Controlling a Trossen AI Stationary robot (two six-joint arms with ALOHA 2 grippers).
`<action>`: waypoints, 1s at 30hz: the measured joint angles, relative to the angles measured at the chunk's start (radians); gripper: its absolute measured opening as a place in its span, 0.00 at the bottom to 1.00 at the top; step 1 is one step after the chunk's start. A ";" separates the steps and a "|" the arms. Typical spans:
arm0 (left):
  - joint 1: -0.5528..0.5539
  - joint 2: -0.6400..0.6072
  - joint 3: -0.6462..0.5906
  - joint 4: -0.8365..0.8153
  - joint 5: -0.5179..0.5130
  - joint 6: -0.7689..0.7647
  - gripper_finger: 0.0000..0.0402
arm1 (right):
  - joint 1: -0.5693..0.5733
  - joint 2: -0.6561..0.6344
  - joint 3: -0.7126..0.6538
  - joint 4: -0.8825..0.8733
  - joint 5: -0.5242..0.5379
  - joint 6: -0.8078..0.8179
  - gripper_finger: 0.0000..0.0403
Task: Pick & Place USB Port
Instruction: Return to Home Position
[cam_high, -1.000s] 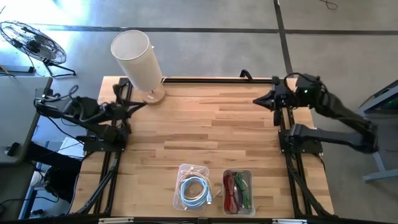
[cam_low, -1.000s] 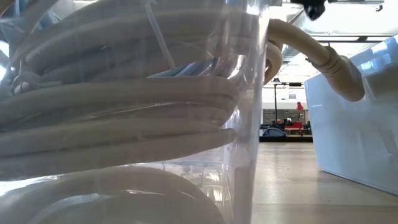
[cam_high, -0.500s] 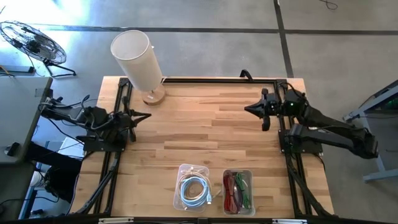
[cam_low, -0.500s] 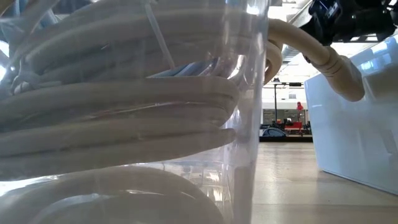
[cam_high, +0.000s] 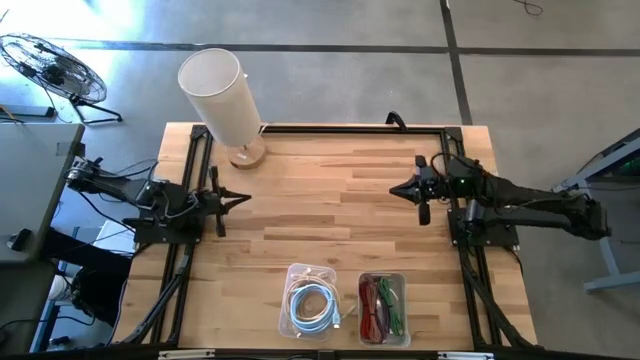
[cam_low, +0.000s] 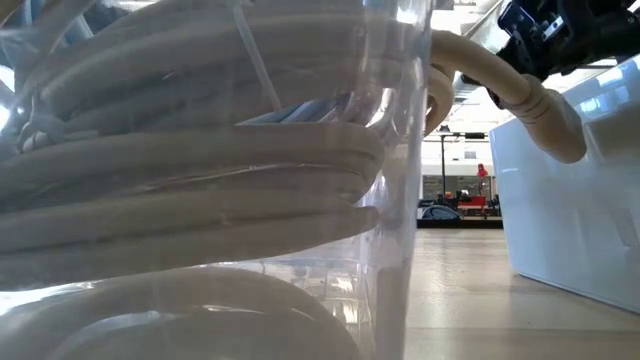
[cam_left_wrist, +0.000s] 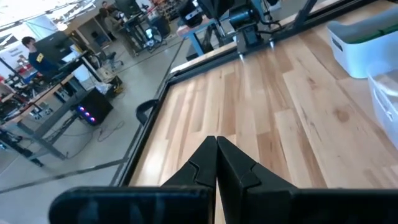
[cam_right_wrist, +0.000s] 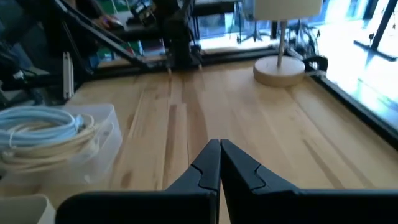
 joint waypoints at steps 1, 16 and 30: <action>0.000 0.000 -0.011 0.015 0.003 0.000 0.00 | 0.010 0.000 0.000 -0.015 0.010 0.000 0.00; 0.000 -0.125 -0.163 0.088 0.033 -0.030 0.00 | 0.120 0.000 -0.188 0.255 0.114 0.042 0.00; 0.000 -0.226 -0.315 0.092 0.036 -0.085 0.00 | 0.119 0.000 -0.292 0.308 0.115 0.055 0.00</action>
